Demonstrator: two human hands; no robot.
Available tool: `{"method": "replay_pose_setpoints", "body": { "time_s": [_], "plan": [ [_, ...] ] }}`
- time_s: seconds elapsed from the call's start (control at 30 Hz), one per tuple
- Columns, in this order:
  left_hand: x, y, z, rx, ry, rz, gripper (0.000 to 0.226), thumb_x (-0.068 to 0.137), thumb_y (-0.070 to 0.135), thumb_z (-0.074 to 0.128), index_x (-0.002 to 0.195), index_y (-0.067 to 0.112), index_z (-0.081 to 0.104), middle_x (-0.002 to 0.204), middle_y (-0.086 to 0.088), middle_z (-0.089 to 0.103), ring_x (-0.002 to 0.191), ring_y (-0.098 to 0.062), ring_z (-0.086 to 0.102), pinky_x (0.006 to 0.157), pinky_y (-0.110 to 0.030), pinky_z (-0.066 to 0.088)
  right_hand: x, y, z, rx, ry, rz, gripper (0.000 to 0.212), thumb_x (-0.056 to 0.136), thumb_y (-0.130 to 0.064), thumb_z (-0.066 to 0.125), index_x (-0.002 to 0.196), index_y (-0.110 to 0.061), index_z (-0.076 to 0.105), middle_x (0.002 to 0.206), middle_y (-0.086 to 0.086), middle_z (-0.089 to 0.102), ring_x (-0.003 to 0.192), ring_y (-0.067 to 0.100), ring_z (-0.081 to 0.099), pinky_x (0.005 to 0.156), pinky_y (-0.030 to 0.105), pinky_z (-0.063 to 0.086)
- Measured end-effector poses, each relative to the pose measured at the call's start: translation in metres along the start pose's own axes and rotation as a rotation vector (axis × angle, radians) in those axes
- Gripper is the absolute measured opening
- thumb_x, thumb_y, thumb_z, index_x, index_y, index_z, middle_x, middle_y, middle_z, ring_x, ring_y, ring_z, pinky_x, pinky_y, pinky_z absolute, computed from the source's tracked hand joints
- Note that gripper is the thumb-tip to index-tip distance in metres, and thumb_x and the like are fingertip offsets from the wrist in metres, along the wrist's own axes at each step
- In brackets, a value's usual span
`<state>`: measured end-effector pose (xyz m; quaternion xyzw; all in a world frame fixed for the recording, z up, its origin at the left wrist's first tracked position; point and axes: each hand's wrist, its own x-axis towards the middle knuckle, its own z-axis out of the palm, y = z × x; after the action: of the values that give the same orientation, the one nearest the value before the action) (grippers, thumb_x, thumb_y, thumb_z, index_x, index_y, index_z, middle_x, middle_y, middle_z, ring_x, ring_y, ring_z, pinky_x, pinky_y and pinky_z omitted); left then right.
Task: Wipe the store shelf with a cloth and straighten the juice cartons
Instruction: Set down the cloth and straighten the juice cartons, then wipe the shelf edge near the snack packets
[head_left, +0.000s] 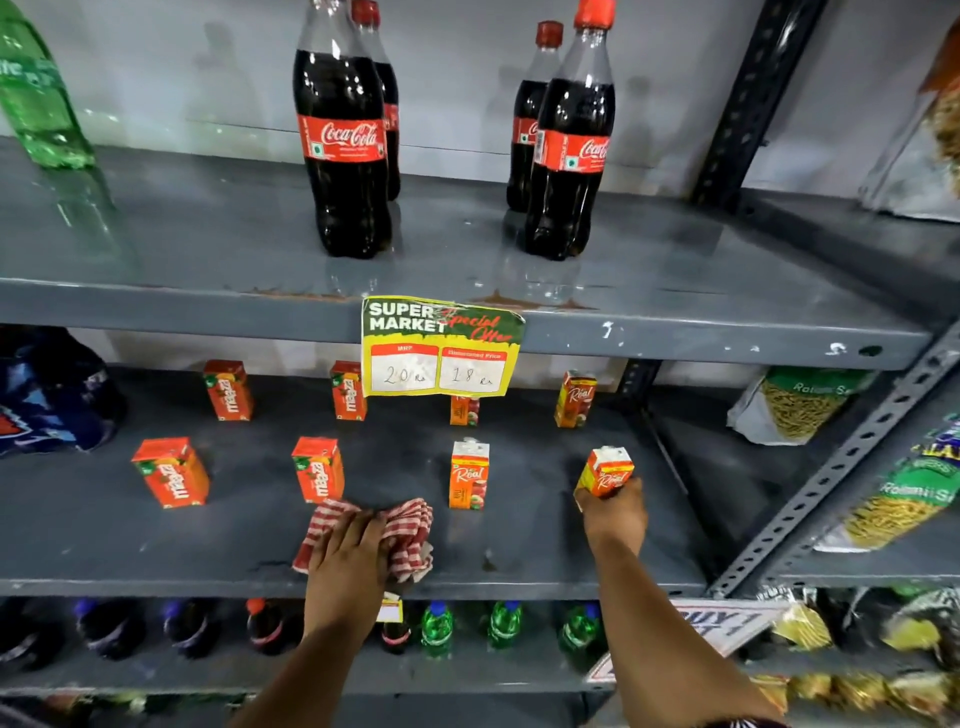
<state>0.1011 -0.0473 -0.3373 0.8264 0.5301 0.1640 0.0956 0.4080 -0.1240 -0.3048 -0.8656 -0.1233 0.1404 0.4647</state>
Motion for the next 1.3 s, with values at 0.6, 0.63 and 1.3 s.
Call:
{"method": "replay_pose_setpoints", "body": {
  "time_s": [0.6,0.63,1.3],
  "plan": [
    [-0.011,-0.027,-0.016,0.087,-0.012,0.021,0.057,0.091,0.034,0.013,0.143,0.015,0.026,0.151,-0.005,0.024,0.140,-0.022,0.011,0.114,-0.036,0.001,-0.158,-0.024,0.075,-0.447,-0.243,-1.313,0.027,0.094,-0.030,0.058,0.116,-0.020,0.069,0.115,0.001,0.072,0.103,0.020,0.072,0.089,0.028,0.060],
    [-0.013,-0.032,-0.020,0.104,-0.011,-0.002,0.057,0.089,0.031,0.015,0.142,0.013,0.028,0.150,-0.006,0.026,0.139,-0.023,0.012,0.113,-0.038,0.007,-0.162,-0.033,0.083,-0.536,-0.401,-1.309,0.038,0.099,-0.030,0.050,0.134,-0.018,0.062,0.137,0.004,0.065,0.125,0.024,0.064,0.107,0.034,0.053],
    [-0.023,-0.079,-0.064,0.147,-0.063,-0.004,0.112,0.060,0.071,-0.032,0.146,0.012,0.008,0.156,-0.005,0.005,0.140,-0.017,-0.008,0.112,-0.040,-0.005,-0.211,-0.086,0.044,-0.950,-0.529,-1.143,0.051,0.098,-0.010,0.049,0.147,-0.024,0.044,0.136,0.010,0.064,0.121,0.036,0.064,0.093,0.044,0.055]
  ]
}}
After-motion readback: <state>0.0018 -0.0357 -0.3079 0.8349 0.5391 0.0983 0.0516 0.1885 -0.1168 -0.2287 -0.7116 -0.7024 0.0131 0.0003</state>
